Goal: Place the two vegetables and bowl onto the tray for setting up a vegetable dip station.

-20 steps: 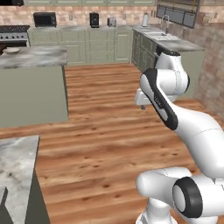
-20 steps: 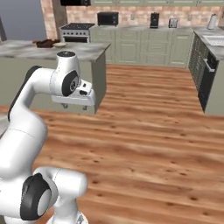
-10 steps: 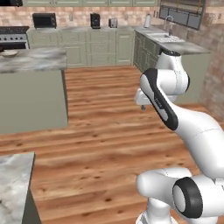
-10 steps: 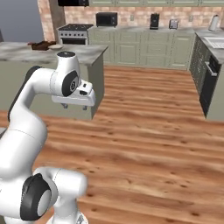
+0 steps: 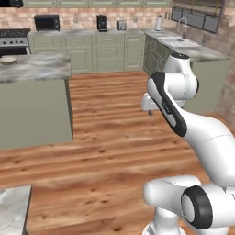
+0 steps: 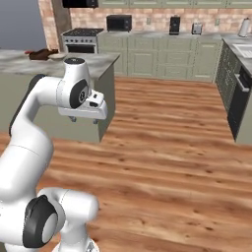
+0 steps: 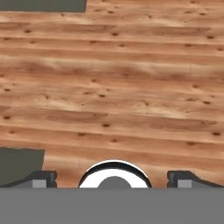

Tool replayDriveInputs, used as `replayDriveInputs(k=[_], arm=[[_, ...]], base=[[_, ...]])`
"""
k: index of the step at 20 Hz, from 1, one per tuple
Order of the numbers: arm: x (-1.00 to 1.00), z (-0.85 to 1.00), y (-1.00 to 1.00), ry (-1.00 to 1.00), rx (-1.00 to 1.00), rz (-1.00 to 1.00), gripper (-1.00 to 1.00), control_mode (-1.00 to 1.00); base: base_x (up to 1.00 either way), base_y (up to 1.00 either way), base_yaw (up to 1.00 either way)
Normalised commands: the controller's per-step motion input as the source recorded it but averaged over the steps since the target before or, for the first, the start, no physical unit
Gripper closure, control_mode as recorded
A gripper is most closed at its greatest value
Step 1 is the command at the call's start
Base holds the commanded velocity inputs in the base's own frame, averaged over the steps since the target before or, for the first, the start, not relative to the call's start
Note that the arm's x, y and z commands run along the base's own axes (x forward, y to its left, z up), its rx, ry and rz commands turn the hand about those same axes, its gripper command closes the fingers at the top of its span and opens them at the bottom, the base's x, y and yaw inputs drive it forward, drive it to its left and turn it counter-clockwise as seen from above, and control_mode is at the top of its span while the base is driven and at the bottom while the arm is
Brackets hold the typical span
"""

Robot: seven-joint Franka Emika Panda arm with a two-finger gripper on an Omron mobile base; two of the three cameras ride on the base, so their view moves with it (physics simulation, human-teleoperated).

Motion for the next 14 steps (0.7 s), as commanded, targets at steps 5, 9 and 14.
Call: replayDriveInputs(k=[5, 9, 14], arm=[[0.0, 0.0, 0.0, 0.0, 0.0, 0.0, -1.0, 1.0], [0.0, 0.0, 0.0, 0.0, 0.0, 0.0, -1.0, 1.0], [0.0, 0.0, 0.0, 0.0, 0.0, 0.0, -1.0, 1.0]], base=[[0.6, -0.25, 0.0], [0.58, -0.27, 0.0], [0.56, -0.28, 0.0]])
